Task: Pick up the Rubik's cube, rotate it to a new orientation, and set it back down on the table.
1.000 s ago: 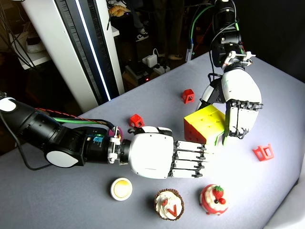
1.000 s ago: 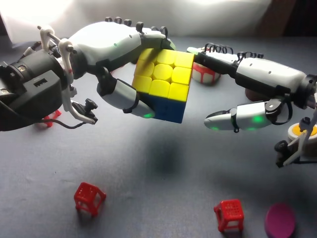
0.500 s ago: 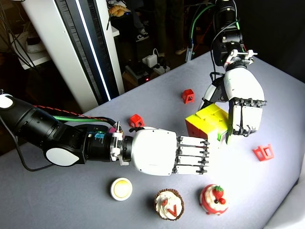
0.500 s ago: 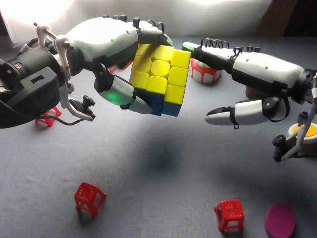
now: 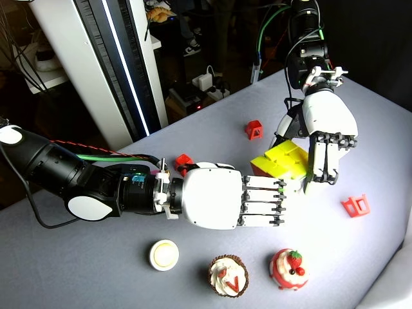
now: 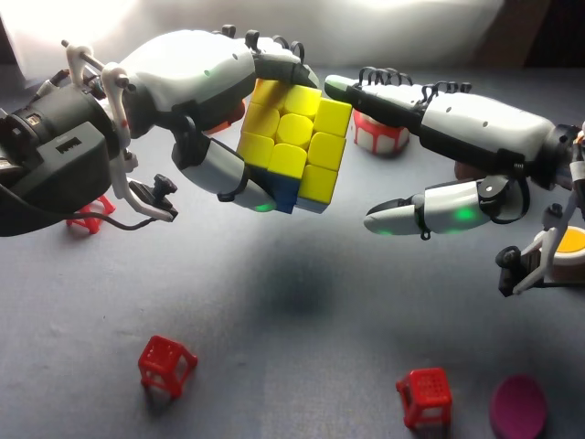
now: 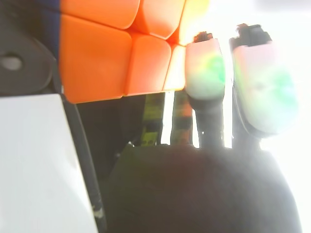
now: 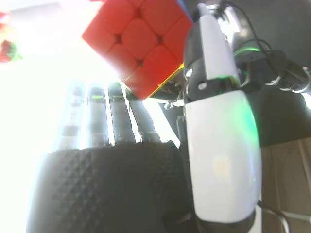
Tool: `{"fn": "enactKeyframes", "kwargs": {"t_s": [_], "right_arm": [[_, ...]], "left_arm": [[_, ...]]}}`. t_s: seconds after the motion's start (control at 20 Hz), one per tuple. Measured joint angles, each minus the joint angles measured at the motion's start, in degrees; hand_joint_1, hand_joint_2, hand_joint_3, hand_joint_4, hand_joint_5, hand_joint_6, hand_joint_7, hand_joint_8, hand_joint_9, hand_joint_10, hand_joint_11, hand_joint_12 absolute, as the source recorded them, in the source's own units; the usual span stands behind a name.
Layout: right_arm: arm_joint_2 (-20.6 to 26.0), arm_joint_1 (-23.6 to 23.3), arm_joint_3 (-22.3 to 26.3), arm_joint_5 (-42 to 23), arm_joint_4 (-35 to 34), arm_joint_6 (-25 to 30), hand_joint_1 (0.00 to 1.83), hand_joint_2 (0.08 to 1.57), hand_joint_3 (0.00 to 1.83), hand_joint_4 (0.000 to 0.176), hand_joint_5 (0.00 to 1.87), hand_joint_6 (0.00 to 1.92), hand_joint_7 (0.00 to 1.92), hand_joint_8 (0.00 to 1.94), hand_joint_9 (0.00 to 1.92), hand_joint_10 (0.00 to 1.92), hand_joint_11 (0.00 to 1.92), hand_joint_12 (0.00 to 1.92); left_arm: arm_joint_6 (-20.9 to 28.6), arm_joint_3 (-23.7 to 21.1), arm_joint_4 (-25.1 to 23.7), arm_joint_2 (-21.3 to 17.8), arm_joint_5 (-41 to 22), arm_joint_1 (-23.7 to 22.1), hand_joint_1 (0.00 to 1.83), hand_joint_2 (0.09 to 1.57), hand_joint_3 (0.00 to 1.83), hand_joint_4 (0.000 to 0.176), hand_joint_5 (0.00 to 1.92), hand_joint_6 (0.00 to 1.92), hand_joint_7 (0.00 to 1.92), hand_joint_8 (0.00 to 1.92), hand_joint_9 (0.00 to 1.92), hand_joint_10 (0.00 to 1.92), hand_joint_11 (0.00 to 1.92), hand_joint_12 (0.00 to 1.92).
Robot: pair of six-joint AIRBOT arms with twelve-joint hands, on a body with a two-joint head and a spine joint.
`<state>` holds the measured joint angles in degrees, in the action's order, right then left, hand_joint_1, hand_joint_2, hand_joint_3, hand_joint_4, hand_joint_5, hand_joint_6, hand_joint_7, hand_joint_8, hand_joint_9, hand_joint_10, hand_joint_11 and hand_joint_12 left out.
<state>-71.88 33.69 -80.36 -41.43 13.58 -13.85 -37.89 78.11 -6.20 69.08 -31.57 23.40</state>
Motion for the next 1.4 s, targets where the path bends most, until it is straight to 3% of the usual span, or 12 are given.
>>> {"fn": "enactKeyframes", "kwargs": {"t_s": [0.1,0.15,0.25,0.55,0.65,0.7,0.8,0.9,0.95,1.0,1.2,1.4], "right_arm": [[0.00,0.02,-0.15,0.07,-0.02,-0.09,1.17,1.00,0.00,0.000,0.00,0.00,0.00,0.00,0.00,0.00,0.07,0.04],[-0.02,0.02,-0.28,0.11,-0.02,-0.24,1.19,0.97,0.01,0.000,0.00,0.00,0.00,0.00,0.01,0.00,0.01,0.50],[0.00,0.02,-0.35,0.15,-0.07,-0.28,1.09,0.93,0.00,0.000,0.00,0.00,0.00,0.00,0.06,0.03,0.00,0.87],[0.13,0.02,0.81,-0.37,-0.70,-0.33,1.15,1.02,0.00,0.000,0.00,0.00,0.01,0.00,0.09,0.13,0.00,1.12],[0.85,0.02,2.27,-1.66,0.50,-0.33,1.12,1.08,0.00,0.000,0.00,0.00,0.05,0.01,0.00,0.36,0.00,1.17],[1.20,0.07,2.82,-2.29,0.72,-0.35,1.09,1.11,0.00,0.000,0.00,0.00,0.11,0.02,0.00,0.48,0.00,1.42],[2.05,0.26,3.54,-3.32,0.74,-0.37,1.04,1.11,0.00,0.000,0.05,0.02,0.14,0.02,0.00,0.41,0.00,1.37],[2.71,0.68,4.28,-3.85,0.85,-0.39,0.98,1.10,0.00,0.000,0.08,0.04,0.14,0.01,0.00,0.48,0.00,1.44],[3.02,0.90,4.70,-4.15,1.05,-0.39,0.98,1.08,0.00,0.000,0.14,0.07,0.18,0.02,0.00,0.59,0.00,1.52],[3.52,1.49,5.35,-4.72,1.29,-0.42,0.95,1.06,0.00,0.000,0.17,0.10,0.22,0.03,0.00,0.71,0.00,1.57],[4.68,2.71,8.15,-6.82,4.66,-0.28,0.91,0.97,0.00,0.022,0.22,0.13,0.23,0.02,0.00,0.63,0.00,1.57],[5.14,3.61,8.83,-7.82,6.29,0.96,1.04,1.02,0.01,0.006,0.19,0.05,0.14,0.00,0.00,0.45,0.00,1.30]], "left_arm": [[0.00,0.00,0.02,0.00,-0.02,0.00,1.19,0.99,0.40,0.000,0.57,0.65,1.02,1.91,1.28,1.92,1.46,1.92],[0.00,0.00,0.09,0.00,-0.11,0.00,1.11,1.17,0.16,0.000,0.67,1.25,1.03,1.92,1.29,1.92,1.48,1.92],[0.02,-0.02,0.20,0.00,-0.22,0.00,1.21,1.13,0.06,0.000,0.56,0.80,1.00,1.92,1.27,1.92,1.45,1.92],[-0.24,0.07,1.07,0.02,-0.20,0.31,1.19,1.13,0.05,0.000,0.54,0.65,0.94,1.92,1.19,1.92,1.38,1.92],[-0.24,0.42,1.42,0.24,-0.02,0.42,1.04,1.17,0.03,0.000,0.51,0.63,0.27,1.33,0.13,1.66,0.26,1.92],[-0.42,0.46,1.64,0.22,0.02,0.42,1.08,1.21,0.04,0.000,0.69,1.21,0.29,1.13,0.01,1.50,0.02,1.92],[-0.70,0.46,2.47,0.22,-0.04,0.48,1.04,1.16,0.00,0.000,0.62,0.65,0.33,1.48,0.15,1.84,0.32,1.92],[-0.68,0.46,2.49,0.24,-0.17,0.61,1.05,1.13,0.00,0.000,0.66,0.57,0.65,1.88,0.79,1.92,1.01,1.92],[-0.74,0.48,2.51,0.35,-0.20,0.66,1.08,1.20,0.01,0.000,0.73,1.17,0.47,1.64,0.45,1.83,0.66,1.92],[-0.74,0.59,2.89,0.48,-0.13,0.79,1.04,1.24,0.02,0.000,0.71,1.36,0.32,1.46,0.18,1.75,0.34,1.92],[-0.87,1.11,4.11,0.52,0.22,1.25,0.96,1.28,0.00,0.000,0.67,1.45,0.37,1.34,0.20,1.74,0.34,1.92],[-0.90,1.25,4.31,0.52,0.20,1.25,0.96,1.28,0.00,0.000,0.67,1.45,0.37,1.34,0.20,1.74,0.34,1.92]]}}
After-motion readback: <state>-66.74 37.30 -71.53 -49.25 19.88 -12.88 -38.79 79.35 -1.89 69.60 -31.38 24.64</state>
